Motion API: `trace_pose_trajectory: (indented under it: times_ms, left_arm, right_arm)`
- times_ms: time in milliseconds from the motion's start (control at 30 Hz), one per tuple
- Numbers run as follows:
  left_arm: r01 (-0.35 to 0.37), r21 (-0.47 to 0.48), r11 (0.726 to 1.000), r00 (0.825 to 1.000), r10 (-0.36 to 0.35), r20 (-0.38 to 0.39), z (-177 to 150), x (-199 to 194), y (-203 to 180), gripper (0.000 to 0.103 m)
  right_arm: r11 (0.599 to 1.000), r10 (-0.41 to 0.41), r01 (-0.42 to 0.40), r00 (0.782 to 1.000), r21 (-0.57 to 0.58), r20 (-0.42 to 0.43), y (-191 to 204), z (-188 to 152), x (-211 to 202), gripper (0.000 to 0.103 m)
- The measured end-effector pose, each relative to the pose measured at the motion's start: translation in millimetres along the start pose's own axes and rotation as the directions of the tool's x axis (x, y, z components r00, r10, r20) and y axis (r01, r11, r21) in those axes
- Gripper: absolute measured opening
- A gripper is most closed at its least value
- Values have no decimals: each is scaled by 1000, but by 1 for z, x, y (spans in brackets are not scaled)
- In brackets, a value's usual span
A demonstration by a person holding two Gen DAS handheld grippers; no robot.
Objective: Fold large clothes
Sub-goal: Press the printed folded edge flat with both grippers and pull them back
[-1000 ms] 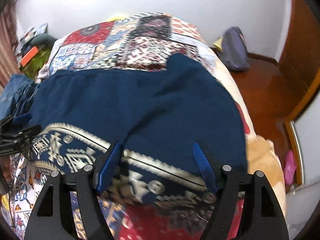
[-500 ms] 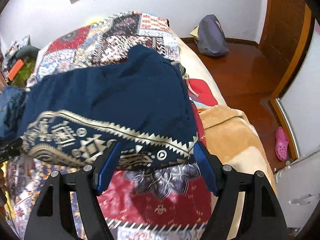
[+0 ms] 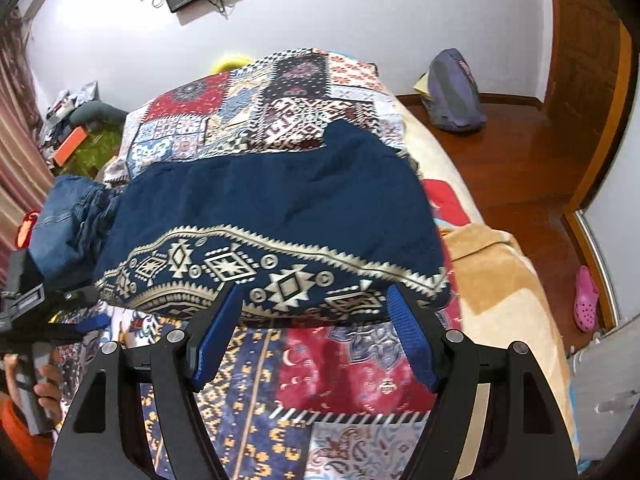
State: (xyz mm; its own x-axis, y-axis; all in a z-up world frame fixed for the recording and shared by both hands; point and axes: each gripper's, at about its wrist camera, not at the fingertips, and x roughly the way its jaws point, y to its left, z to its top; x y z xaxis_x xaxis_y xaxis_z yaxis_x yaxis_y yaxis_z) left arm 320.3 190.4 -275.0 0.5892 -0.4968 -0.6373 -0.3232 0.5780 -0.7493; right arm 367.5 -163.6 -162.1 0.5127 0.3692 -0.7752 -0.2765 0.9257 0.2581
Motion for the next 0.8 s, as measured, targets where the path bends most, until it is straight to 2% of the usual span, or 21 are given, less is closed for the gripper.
trace_pose_trajectory:
  times_ms: [100,200,267,333,467,533,567,633,700,800]
  left_arm:
    - [96,-71,993,995,-94,37,12,14,3,86]
    - [102,-82,991,991,-94,99,24,26,-1,86]
    - [74,-51,996,987,-67,144,26,32,-12,87]
    - [-5,4,1000,983,4,182,27,43,-30,86]
    - [-124,17,992,964,117,239,31,60,-54,82]
    - [-185,11,983,947,175,268,37,64,-62,58]
    - [-196,9,981,943,186,275,40,64,-64,51]
    - [-192,18,981,947,180,264,44,61,-71,28]
    - [-214,57,975,937,189,295,41,48,-82,18]
    - [-231,155,960,924,167,344,37,21,-104,13]
  right_arm:
    - [1000,0,0,1000,2,-9,5,2,9,71]
    - [1000,6,-6,1000,11,-14,7,6,17,71]
    - [1000,14,-14,1000,17,-9,9,11,20,71]
    - [1000,18,-17,1000,21,-2,10,15,25,71]
    - [1000,10,-10,1000,25,-1,13,23,32,71]
    - [1000,12,-12,1000,24,0,14,24,34,71]
    - [1000,13,-13,1000,23,-3,15,24,35,71]
    - [1000,7,-6,1000,15,-12,16,23,36,71]
    - [1000,-8,8,1000,3,-21,17,22,36,71]
    - [1000,-24,24,999,-7,-32,17,22,32,71]
